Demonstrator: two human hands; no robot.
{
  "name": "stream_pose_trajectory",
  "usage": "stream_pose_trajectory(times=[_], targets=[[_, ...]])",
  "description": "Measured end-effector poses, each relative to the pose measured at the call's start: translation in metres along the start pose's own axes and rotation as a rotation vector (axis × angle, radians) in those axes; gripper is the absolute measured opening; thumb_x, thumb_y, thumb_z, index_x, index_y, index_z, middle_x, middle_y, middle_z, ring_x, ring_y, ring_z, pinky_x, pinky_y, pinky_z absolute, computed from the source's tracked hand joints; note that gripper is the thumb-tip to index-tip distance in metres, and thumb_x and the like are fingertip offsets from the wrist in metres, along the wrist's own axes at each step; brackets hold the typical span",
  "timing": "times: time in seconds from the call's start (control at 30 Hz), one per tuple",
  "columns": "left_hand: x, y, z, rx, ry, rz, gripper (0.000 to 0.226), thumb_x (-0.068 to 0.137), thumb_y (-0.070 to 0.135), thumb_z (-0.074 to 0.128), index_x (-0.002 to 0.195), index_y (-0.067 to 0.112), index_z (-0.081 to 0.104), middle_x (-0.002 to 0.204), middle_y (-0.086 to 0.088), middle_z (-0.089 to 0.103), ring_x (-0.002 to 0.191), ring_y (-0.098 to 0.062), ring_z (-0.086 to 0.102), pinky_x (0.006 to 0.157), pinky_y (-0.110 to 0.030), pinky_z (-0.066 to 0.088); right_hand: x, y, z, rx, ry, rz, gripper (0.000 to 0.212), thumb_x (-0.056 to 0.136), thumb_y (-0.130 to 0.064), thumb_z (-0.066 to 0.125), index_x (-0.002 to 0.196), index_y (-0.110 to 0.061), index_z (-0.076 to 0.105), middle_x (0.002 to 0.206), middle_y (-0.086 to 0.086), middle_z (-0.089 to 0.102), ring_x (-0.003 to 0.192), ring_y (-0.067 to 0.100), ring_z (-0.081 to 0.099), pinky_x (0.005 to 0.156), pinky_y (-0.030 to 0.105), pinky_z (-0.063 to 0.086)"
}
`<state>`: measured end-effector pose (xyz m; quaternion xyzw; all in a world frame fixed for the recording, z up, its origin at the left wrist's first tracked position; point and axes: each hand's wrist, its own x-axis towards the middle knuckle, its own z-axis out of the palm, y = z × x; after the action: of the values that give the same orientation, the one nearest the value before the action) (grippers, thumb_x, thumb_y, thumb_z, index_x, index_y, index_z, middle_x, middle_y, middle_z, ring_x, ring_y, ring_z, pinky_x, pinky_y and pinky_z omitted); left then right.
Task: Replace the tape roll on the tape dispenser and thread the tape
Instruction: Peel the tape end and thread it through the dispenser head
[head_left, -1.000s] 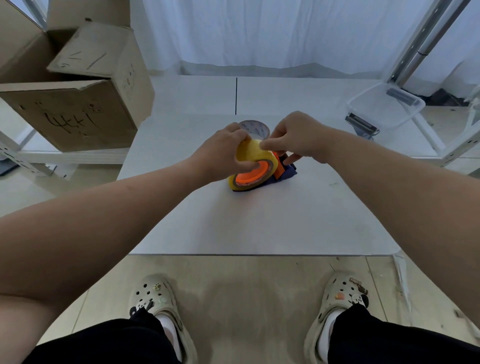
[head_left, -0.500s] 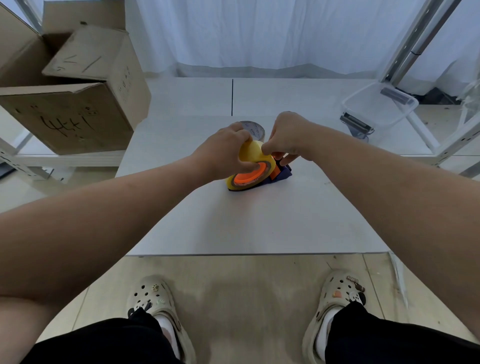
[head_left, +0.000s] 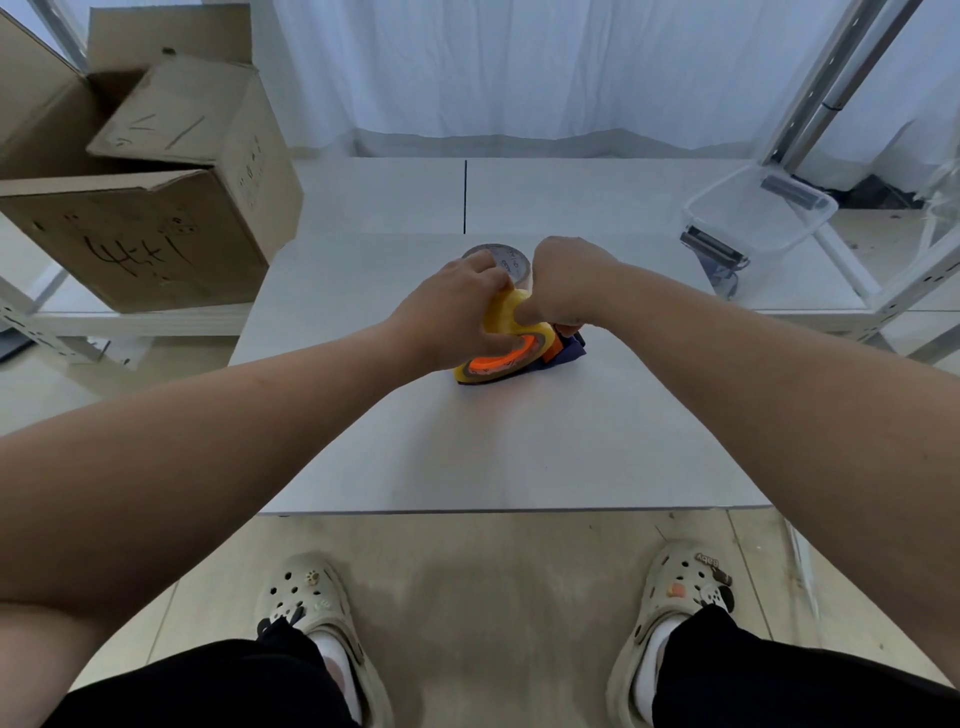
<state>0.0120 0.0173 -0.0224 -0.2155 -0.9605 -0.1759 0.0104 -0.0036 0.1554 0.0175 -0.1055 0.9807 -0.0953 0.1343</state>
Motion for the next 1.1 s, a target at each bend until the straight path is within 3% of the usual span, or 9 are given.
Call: stream_pose_trajectory(times=[0.27,0.37,0.53,0.67,0.8,0.87,0.93,1.0,1.1], targets=[[-0.005,-0.004,0.003,-0.038,0.014,0.006,0.059,0.073,0.047,0.071,0.118,0.013,0.055,0.115,-0.004,0.05,0.103,-0.022,0.047,0.078,-0.026,0.035,0.003,0.014,0.001,0.173,0.005,-0.018,0.025,0.08,-0.015,0.058,0.06,-0.007,0.045,0.064,0.011,0.058,0.058,0.026,0.062,0.061,0.032,0.053],[-0.009,-0.006,0.004,-0.042,0.01,0.011,0.061,0.072,0.05,0.07,0.118,0.014,0.054,0.116,-0.003,0.05,0.105,-0.021,0.047,0.081,-0.026,0.035,0.004,0.031,-0.001,0.404,0.038,0.025,0.02,0.084,-0.01,0.058,0.078,0.008,0.062,0.081,0.023,0.07,0.076,0.032,0.072,0.076,0.036,0.059],[-0.006,-0.011,0.001,-0.086,0.032,-0.048,0.057,0.073,0.045,0.072,0.116,0.011,0.055,0.103,0.003,0.043,0.094,-0.018,0.046,0.075,-0.026,0.035,0.002,0.027,0.003,0.532,-0.107,-0.006,0.028,0.079,-0.024,0.075,0.094,-0.001,0.067,0.09,0.015,0.068,0.084,0.025,0.068,0.076,0.036,0.06],[-0.006,-0.011,0.001,-0.094,0.034,-0.076,0.058,0.073,0.046,0.072,0.115,0.01,0.054,0.103,0.001,0.044,0.09,-0.016,0.043,0.074,-0.027,0.036,0.001,0.024,0.004,0.588,-0.063,0.024,0.019,0.08,-0.014,0.074,0.087,0.002,0.067,0.08,0.013,0.067,0.079,0.029,0.068,0.075,0.037,0.06],[-0.004,-0.008,0.002,-0.068,0.034,-0.074,0.059,0.074,0.048,0.07,0.116,0.01,0.053,0.11,-0.004,0.048,0.091,-0.015,0.041,0.075,-0.028,0.036,0.0,0.015,0.0,0.477,-0.022,0.028,0.021,0.077,-0.004,0.072,0.09,0.011,0.065,0.087,0.028,0.068,0.082,0.039,0.07,0.076,0.047,0.06],[-0.002,-0.005,0.004,-0.039,0.035,-0.073,0.059,0.074,0.049,0.07,0.116,0.01,0.054,0.111,-0.005,0.049,0.091,-0.015,0.04,0.075,-0.027,0.035,-0.001,0.007,-0.002,0.288,0.017,0.013,0.012,0.077,-0.002,0.065,0.071,0.001,0.055,0.071,0.02,0.06,0.068,0.035,0.063,0.065,0.039,0.058],[-0.002,-0.001,0.004,-0.021,0.036,-0.071,0.057,0.074,0.048,0.07,0.114,0.01,0.054,0.111,-0.006,0.05,0.089,-0.015,0.039,0.074,-0.027,0.034,-0.002,-0.001,-0.002,0.092,0.082,0.011,0.031,0.078,-0.003,0.06,0.06,-0.01,0.035,0.063,0.006,0.043,0.059,0.023,0.047,0.049,0.027,0.04],[-0.002,0.0,0.005,-0.019,0.036,-0.071,0.056,0.074,0.047,0.07,0.113,0.009,0.054,0.112,-0.007,0.05,0.089,-0.015,0.038,0.074,-0.026,0.033,-0.003,-0.003,0.0,-0.004,0.124,-0.014,0.036,0.078,-0.005,0.059,0.06,-0.014,0.029,0.063,0.002,0.036,0.055,0.018,0.038,0.046,0.025,0.027],[-0.003,-0.001,0.004,-0.03,0.04,-0.074,0.055,0.075,0.047,0.07,0.111,0.009,0.055,0.11,-0.007,0.05,0.088,-0.015,0.038,0.073,-0.026,0.031,-0.001,-0.001,0.005,-0.036,0.103,-0.067,0.037,0.077,-0.012,0.062,0.059,-0.014,0.029,0.063,0.001,0.035,0.053,0.013,0.034,0.045,0.026,0.024]])
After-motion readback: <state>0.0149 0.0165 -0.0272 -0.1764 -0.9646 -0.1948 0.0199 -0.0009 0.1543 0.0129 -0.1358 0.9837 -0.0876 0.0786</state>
